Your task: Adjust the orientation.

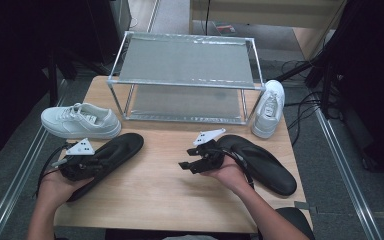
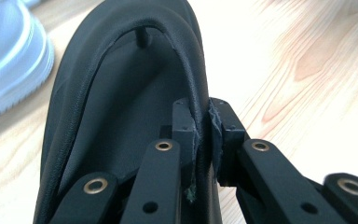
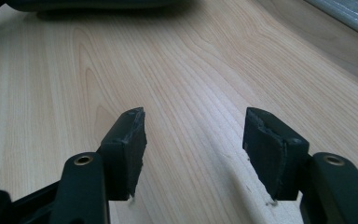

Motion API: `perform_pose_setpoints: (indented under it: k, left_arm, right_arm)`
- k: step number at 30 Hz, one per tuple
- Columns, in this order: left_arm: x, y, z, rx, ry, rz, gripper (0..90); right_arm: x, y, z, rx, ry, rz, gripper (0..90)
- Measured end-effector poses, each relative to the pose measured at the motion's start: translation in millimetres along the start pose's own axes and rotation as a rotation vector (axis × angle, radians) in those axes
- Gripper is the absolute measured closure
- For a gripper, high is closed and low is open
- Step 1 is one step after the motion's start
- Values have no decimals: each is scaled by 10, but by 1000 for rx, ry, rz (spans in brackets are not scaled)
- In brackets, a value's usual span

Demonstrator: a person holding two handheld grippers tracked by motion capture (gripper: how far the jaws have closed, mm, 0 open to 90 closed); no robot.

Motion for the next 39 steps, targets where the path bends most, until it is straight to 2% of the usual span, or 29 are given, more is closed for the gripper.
perform_pose_setpoints:
  k: [5,9,13,20,22,25,29,31,34,39]
  left_arm:
    - [-83,41,-181,8,-21,24,824]
    - [-129,98,-268,3,-2,31,825]
    - [-162,178,-356,-1,-8,51,824]
    - [-198,303,-492,13,-6,74,824]
    - [-211,347,-529,18,3,77,824]
    - [-252,437,-627,21,7,91,824]
    - [-342,543,-772,26,38,112,823]
    - [-389,596,-830,25,35,139,823]
    - [-441,693,-911,41,37,148,823]
    - [-551,877,-1042,65,52,153,824]
  right_arm:
    - [-15,-25,11,-9,-3,3,405]
    - [-36,-62,27,-23,-3,10,405]
    - [-44,-95,30,-33,-9,17,407]
    - [-86,-156,40,-53,14,29,406]
    - [-107,-175,53,-38,45,33,401]
    - [-105,-216,59,-47,45,37,401]
    - [-89,-253,59,-62,31,55,401]
    - [-77,-267,76,-50,16,69,401]
    - [-71,-294,93,-61,-1,85,406]
    - [-81,-344,121,-69,19,112,410]
Point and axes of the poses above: each handheld gripper's, and its own axes: y roughly forward along the jaws, z roughly out of its underside, x roughly to its left, the point moved 1 cm from there along y, roughly forward along the jaws, and after that the axes turned 3 degrees about z, right-handed, at the moved point
